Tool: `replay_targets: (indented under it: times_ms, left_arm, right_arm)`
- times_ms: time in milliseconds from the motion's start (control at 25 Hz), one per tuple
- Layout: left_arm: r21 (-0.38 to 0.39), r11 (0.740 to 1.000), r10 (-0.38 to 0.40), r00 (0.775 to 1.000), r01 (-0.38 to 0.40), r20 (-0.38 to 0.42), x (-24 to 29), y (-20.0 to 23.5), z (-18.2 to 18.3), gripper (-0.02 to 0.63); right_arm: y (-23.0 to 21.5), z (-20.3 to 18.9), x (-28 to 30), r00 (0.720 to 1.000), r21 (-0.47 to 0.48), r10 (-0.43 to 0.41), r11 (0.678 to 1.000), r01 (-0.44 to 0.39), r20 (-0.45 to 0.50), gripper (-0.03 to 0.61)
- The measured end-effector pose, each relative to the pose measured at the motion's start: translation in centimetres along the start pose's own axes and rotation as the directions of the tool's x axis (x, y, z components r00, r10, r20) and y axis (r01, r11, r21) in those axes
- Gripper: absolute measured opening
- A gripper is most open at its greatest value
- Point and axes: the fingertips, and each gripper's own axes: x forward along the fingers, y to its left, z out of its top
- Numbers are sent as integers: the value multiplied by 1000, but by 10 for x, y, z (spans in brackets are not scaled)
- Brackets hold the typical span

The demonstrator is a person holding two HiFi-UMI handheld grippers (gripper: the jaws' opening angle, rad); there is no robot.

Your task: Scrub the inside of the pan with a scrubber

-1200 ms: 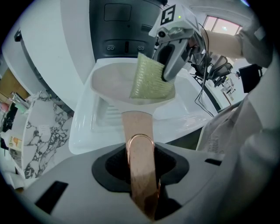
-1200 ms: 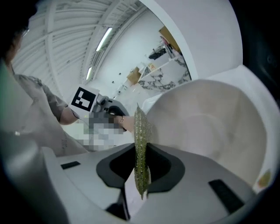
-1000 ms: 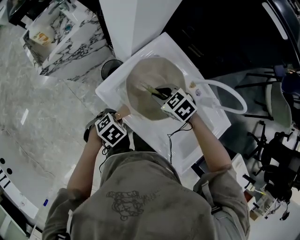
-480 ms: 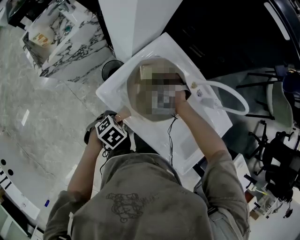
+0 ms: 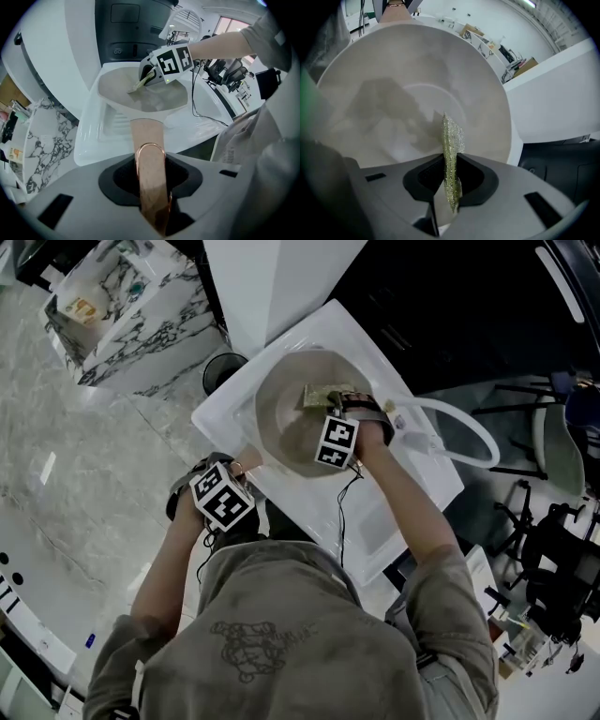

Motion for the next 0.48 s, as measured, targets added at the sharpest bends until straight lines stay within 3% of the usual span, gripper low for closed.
replay_targets:
  times_ms: [280, 400, 480]
  left_arm:
    - [-14, 1000, -12, 1000, 12, -10, 0, -1, 0, 133]
    - [-19, 1000, -12, 1000, 12, -13, -1, -1, -1, 133]
    - [-21, 1000, -9, 1000, 9, -14, 0, -1, -1, 133]
  right_arm:
    - [38, -22, -22, 982, 163, 185, 971, -176, -37, 75]
    - [60, -22, -37, 957, 248, 291, 928, -279, -11, 75]
    - [75, -18, -47, 931, 324, 363, 877, -354, 34, 75]
